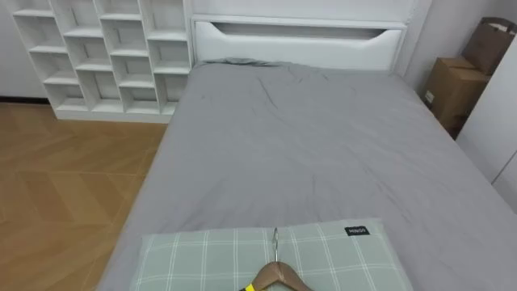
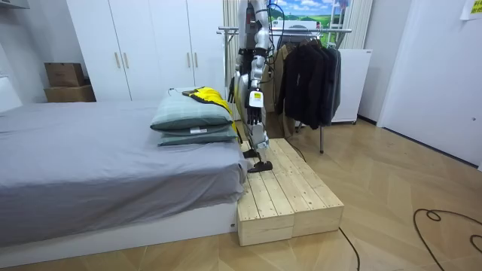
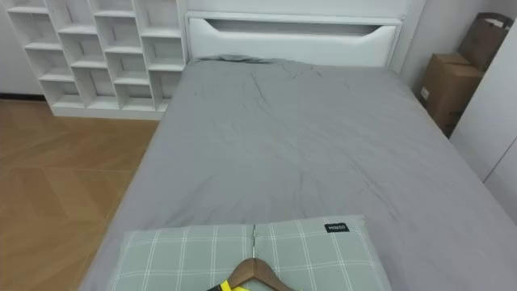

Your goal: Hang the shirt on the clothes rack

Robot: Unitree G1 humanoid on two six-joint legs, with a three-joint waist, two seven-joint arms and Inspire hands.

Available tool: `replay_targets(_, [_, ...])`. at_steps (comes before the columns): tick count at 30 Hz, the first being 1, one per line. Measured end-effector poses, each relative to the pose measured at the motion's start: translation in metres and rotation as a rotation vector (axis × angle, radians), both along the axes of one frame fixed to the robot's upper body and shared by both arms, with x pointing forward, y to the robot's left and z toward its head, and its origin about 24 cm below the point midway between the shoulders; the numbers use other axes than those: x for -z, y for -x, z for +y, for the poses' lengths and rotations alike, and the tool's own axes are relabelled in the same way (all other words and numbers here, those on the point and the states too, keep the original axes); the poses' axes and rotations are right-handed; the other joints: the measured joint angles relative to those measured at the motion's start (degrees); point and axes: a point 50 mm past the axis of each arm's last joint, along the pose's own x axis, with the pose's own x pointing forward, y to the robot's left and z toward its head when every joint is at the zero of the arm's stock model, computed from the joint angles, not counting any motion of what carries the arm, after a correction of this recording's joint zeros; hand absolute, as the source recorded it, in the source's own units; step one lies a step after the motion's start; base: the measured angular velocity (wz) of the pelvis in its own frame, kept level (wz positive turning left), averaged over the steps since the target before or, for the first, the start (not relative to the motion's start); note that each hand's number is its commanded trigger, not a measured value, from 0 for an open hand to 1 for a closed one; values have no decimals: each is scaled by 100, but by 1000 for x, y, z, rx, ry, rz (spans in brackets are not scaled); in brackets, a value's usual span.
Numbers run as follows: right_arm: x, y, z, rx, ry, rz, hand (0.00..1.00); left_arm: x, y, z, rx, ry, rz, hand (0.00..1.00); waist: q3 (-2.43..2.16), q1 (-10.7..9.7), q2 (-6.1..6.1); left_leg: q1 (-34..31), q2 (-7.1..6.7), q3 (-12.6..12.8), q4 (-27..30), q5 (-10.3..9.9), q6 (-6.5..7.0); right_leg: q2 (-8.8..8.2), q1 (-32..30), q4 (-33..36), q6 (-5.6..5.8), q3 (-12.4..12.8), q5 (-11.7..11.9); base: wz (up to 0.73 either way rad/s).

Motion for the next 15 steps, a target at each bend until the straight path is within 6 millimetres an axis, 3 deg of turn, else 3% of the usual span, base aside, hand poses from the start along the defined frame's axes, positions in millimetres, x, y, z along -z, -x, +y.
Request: replay_targets(15, [0,-1,-1,3,10,-8,0,0,-2,0,4,-4,-9,0,-14,-4,33,-26,5,-3,-34,0,-1,11,-40,-7,0,-14,0,0])
